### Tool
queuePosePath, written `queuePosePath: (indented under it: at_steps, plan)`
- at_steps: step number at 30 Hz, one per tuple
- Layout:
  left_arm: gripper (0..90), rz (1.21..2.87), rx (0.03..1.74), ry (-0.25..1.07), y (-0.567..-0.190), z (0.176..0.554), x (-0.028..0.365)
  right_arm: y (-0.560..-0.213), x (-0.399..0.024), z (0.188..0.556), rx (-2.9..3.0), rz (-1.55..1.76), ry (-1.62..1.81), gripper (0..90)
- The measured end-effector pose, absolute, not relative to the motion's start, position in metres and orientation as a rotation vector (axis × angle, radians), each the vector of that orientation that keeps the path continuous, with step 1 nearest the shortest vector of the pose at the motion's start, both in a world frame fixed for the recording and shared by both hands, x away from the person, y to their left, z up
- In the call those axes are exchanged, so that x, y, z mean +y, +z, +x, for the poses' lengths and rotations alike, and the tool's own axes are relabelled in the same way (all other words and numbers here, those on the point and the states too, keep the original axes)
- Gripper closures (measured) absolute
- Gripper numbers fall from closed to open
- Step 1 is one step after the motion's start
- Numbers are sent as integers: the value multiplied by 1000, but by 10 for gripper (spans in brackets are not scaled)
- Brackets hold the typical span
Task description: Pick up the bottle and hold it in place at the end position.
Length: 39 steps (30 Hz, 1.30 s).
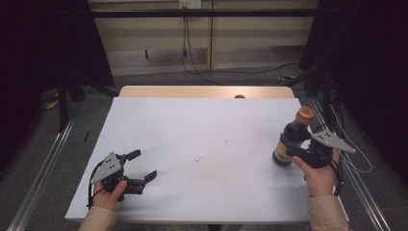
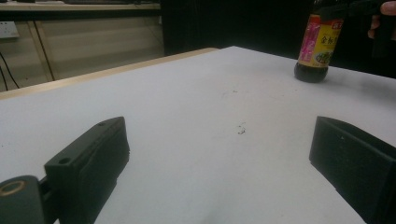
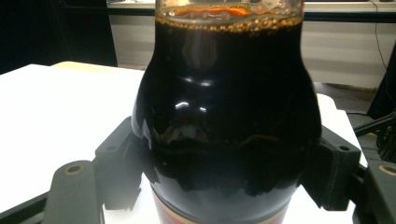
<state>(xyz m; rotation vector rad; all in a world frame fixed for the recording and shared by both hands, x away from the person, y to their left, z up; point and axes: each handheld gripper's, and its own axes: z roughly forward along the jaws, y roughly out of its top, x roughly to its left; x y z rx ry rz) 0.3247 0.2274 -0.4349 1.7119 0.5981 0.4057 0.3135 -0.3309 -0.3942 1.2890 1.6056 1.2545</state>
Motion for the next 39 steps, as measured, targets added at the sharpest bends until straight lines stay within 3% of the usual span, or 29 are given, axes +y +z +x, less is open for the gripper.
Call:
queuePosePath:
  at_steps: [23,39]
  plan:
    - [48,1708,589,411,-435,325,226,-394,-318,321,1592,1261,1286,264]
    - [47,1709,585,404,-435,325,227,-377,-271,338,1650,1174,1333,261]
